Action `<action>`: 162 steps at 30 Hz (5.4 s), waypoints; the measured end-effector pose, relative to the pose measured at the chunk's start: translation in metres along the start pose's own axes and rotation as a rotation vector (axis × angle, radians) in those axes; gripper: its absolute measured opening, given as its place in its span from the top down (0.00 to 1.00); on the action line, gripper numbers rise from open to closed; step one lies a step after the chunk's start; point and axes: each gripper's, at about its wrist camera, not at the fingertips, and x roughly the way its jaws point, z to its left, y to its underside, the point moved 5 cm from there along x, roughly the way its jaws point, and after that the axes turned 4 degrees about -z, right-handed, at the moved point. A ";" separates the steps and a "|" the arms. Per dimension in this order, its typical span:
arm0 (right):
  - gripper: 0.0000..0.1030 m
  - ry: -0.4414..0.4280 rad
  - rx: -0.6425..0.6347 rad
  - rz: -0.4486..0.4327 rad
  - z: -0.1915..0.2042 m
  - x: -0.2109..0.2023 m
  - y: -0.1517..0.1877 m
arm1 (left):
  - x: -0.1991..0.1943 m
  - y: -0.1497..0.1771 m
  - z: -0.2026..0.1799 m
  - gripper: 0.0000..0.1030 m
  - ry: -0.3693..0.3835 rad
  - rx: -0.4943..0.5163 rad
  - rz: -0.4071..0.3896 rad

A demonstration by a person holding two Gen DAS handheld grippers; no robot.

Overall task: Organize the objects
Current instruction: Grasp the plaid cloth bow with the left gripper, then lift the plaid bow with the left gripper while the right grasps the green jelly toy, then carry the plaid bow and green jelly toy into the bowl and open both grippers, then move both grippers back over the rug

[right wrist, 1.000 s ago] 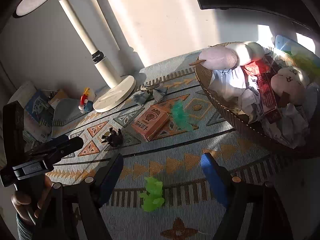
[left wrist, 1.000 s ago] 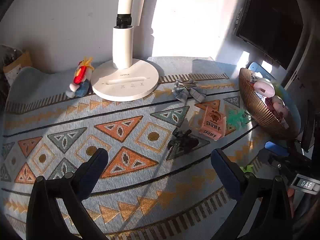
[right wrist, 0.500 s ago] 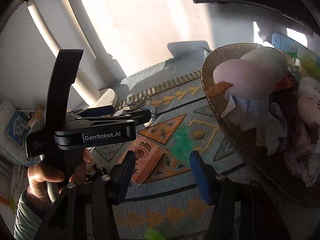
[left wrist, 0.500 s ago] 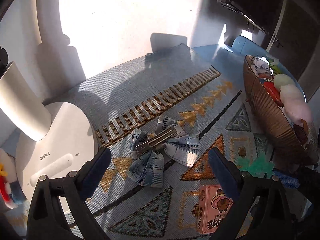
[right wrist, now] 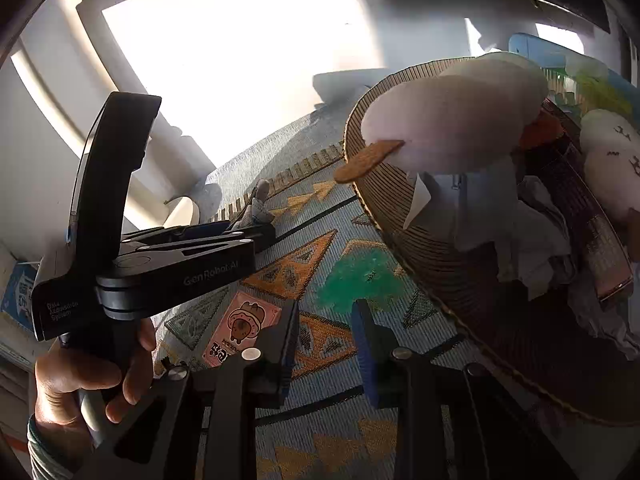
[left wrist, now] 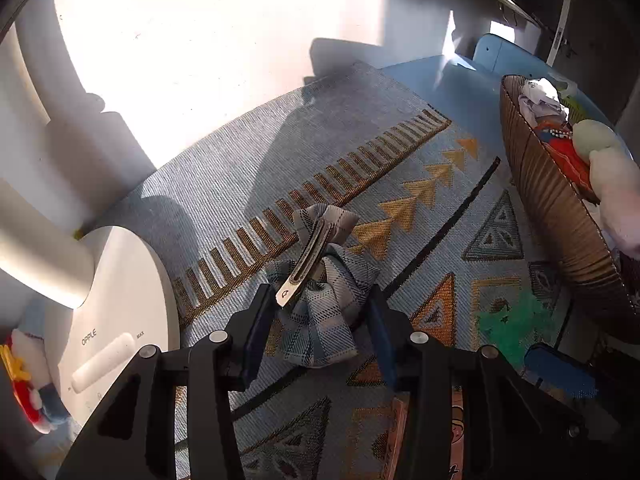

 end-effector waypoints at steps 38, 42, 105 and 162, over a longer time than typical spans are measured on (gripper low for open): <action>0.54 0.100 0.092 0.002 -0.007 0.010 -0.007 | -0.145 0.167 0.078 0.76 -0.003 -0.341 -0.257; 0.54 0.038 0.057 -0.028 0.005 -0.018 -0.001 | -0.157 0.175 0.075 0.76 -0.038 -0.351 -0.250; 0.53 0.185 0.118 -0.350 -0.155 -0.159 -0.170 | -0.113 -0.031 -0.169 0.75 0.255 0.015 -0.270; 0.00 0.054 -0.443 -0.016 -0.020 -0.074 0.077 | -0.149 0.241 0.052 0.01 -0.443 -0.499 -0.111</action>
